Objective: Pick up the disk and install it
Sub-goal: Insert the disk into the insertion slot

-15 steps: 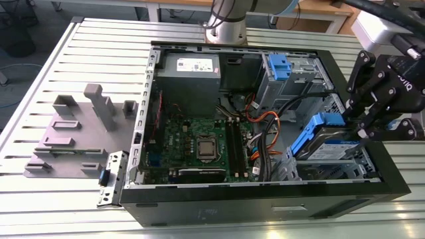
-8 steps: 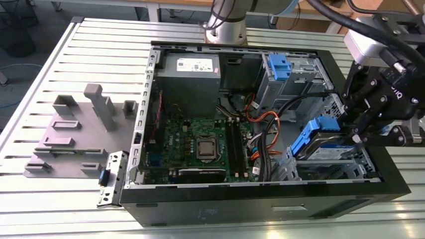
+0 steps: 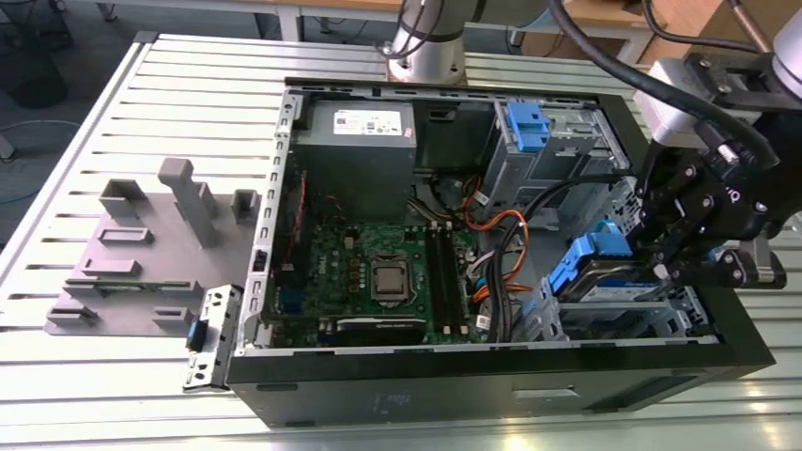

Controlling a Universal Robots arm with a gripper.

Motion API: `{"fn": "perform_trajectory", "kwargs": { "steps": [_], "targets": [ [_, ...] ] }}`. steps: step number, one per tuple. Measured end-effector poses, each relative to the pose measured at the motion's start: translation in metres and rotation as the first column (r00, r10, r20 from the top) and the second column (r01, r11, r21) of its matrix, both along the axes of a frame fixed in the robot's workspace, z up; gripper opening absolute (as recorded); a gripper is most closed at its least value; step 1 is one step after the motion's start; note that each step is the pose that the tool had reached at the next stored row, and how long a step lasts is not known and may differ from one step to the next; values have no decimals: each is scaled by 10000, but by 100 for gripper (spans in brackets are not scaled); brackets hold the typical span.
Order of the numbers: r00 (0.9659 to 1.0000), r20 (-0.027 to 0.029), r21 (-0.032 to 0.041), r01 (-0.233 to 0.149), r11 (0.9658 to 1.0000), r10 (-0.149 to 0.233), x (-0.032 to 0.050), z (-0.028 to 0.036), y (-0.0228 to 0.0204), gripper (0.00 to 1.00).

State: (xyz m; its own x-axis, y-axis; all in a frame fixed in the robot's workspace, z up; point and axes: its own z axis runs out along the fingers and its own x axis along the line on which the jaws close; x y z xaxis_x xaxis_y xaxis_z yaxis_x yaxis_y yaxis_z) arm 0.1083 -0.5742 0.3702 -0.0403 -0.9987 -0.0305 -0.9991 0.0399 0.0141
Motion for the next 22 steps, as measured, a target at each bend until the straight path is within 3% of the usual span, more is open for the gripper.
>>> {"fn": "perform_trajectory", "kwargs": {
  "steps": [18, 22],
  "targets": [
    [10000, -22, 0, 0, 10000, 0, 0, -328, 0, 35],
    [10000, -26, 0, 0, 10000, 0, 0, -343, 0, 35]
  ]
}}
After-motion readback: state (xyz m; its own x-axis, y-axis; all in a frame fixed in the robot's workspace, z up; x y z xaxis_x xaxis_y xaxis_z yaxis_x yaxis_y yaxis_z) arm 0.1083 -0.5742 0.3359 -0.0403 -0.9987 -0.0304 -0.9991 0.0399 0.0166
